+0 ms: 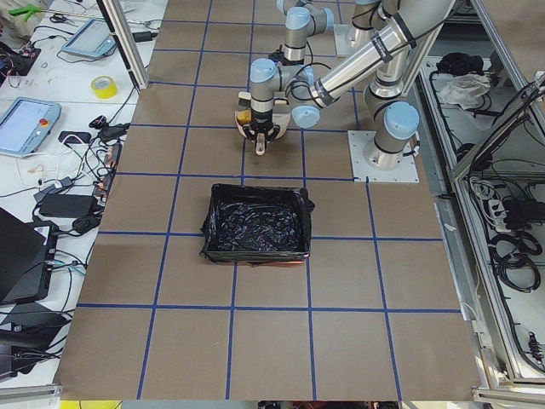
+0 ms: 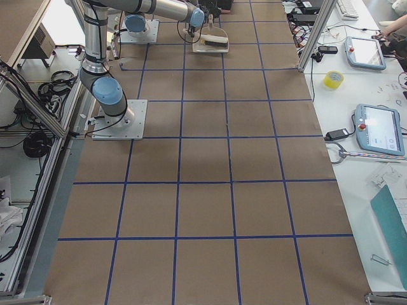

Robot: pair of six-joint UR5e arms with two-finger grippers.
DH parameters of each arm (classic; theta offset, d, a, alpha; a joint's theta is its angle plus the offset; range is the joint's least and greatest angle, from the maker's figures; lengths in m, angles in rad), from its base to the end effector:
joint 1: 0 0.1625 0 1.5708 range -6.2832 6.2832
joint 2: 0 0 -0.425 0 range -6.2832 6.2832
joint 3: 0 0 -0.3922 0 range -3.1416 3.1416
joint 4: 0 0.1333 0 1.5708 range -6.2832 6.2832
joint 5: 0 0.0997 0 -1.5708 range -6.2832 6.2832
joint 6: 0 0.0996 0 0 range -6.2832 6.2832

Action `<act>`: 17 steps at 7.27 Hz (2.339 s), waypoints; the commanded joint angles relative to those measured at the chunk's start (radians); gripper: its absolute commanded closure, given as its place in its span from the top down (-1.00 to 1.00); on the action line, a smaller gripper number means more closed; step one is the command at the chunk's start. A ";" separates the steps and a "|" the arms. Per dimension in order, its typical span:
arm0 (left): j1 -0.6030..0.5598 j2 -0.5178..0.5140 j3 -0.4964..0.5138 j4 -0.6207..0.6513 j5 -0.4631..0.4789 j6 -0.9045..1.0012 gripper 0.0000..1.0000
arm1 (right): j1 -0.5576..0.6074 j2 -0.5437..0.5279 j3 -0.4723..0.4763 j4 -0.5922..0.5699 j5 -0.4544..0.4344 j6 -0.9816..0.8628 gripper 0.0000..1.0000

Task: Sweep and dump trash into bin
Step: 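Push the potato fully into the dustpan with the brush, holding the pan steady, then carry the dustpan over the trash bag with left gripper while right withdraws brush, then tip the dustpan over the trash bag with the left gripper to dump contents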

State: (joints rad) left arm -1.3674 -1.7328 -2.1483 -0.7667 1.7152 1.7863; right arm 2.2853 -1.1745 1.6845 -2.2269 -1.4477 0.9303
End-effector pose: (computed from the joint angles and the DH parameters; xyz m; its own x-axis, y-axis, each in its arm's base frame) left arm -0.0228 -0.4786 0.2257 0.0099 0.9994 -0.0323 0.9880 -0.0048 0.1541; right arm 0.5158 -0.3725 0.2798 -0.9608 0.2026 -0.1893 0.2043 0.9788 0.0104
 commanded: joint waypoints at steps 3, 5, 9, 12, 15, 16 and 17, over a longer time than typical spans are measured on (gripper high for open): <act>0.085 0.019 0.100 -0.044 -0.092 0.004 -1.00 | -0.232 -0.126 -0.022 0.269 -0.054 -0.326 -1.00; 0.143 0.041 0.212 -0.170 -0.109 -0.001 -1.00 | -0.495 -0.177 -0.020 0.421 -0.088 -0.620 -1.00; 0.354 0.041 0.375 -0.383 -0.153 0.086 -1.00 | -0.931 -0.169 -0.006 0.379 -0.155 -1.086 -1.00; 0.586 -0.002 0.502 -0.491 -0.155 0.315 -1.00 | -1.073 -0.091 0.076 0.115 -0.175 -1.286 -1.00; 0.723 -0.078 0.585 -0.414 -0.096 0.521 -1.00 | -1.084 -0.088 0.142 0.020 -0.171 -1.326 -1.00; 0.723 -0.109 0.585 -0.302 -0.044 0.521 -1.00 | -1.086 -0.088 0.171 -0.020 -0.172 -1.325 -1.00; 0.722 -0.126 0.584 -0.248 -0.005 0.524 -1.00 | -1.093 -0.091 0.190 -0.022 -0.172 -1.322 -1.00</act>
State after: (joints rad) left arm -0.6522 -1.8301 -1.5679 -1.1019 1.6586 2.3004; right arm 1.1993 -1.2632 1.8461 -2.2260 -1.6204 -0.3947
